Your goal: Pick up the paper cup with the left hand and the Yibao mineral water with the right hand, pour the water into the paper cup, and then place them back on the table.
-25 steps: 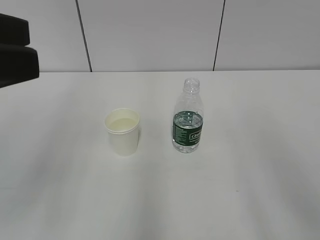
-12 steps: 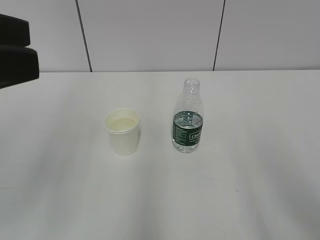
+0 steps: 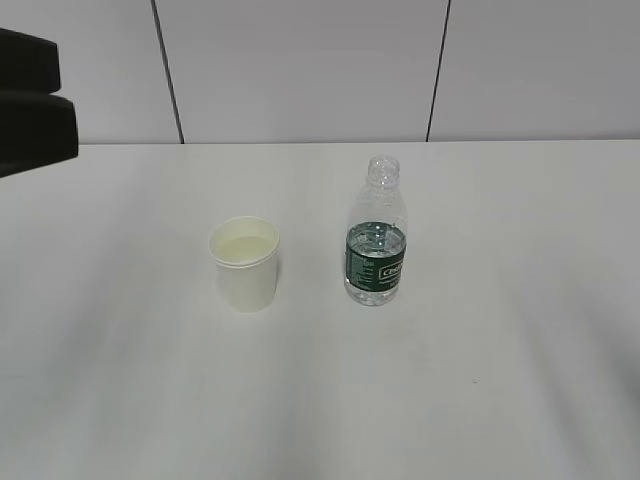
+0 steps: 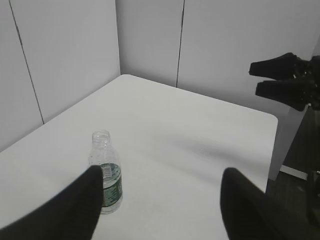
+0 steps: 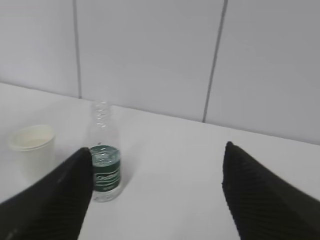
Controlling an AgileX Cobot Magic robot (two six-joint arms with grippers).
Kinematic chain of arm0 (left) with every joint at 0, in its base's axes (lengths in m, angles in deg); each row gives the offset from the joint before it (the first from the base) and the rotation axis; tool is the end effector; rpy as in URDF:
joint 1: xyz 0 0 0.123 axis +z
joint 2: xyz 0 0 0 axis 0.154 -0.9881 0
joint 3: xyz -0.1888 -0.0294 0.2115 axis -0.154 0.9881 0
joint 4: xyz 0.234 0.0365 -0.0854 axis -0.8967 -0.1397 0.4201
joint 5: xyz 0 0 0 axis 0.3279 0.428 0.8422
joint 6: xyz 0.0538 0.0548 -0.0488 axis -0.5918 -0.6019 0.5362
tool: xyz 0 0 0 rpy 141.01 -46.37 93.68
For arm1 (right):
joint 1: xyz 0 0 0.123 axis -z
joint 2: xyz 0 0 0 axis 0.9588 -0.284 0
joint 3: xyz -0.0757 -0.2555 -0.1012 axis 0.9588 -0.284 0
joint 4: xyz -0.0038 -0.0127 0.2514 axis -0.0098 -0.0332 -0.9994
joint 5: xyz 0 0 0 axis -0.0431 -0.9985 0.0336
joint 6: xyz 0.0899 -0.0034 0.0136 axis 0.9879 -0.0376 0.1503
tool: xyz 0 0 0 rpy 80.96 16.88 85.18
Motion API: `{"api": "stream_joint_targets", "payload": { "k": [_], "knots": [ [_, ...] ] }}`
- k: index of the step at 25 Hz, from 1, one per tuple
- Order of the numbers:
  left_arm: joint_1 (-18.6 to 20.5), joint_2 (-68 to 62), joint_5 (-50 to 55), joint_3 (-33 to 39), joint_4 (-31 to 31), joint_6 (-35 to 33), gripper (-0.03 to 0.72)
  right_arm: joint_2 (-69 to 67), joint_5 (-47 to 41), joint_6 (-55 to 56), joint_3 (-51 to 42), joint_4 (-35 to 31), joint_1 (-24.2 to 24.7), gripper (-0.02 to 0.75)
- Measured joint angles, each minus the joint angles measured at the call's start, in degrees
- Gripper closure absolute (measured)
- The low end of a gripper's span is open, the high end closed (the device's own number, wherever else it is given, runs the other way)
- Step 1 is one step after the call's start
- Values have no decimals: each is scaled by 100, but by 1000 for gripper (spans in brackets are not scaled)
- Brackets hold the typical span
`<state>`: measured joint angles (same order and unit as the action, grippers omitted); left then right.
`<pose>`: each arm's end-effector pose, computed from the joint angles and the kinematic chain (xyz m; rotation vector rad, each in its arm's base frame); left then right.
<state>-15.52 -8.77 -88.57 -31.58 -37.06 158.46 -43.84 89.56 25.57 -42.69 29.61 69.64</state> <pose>0.1360 -0.0888 0.3527 0.9815 1.5959 -0.7411 0.0768 0.0184 0.2617 -0.2404 1.5683 0.0959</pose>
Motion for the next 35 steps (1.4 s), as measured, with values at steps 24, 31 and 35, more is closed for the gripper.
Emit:
{"api": "stream_joint_targets", "payload": {
  "k": [24, 31, 35],
  "knots": [
    [0, 0, 565, 0, 0, 0, 195, 0, -626, 22, -24, -33, 0, 145],
    [0, 0, 1596, 0, 0, 0, 200, 0, -626, 22, -24, -33, 0, 145],
    [0, 0, 1908, 0, 0, 0, 200, 0, -626, 22, -24, -33, 0, 146]
  ]
}}
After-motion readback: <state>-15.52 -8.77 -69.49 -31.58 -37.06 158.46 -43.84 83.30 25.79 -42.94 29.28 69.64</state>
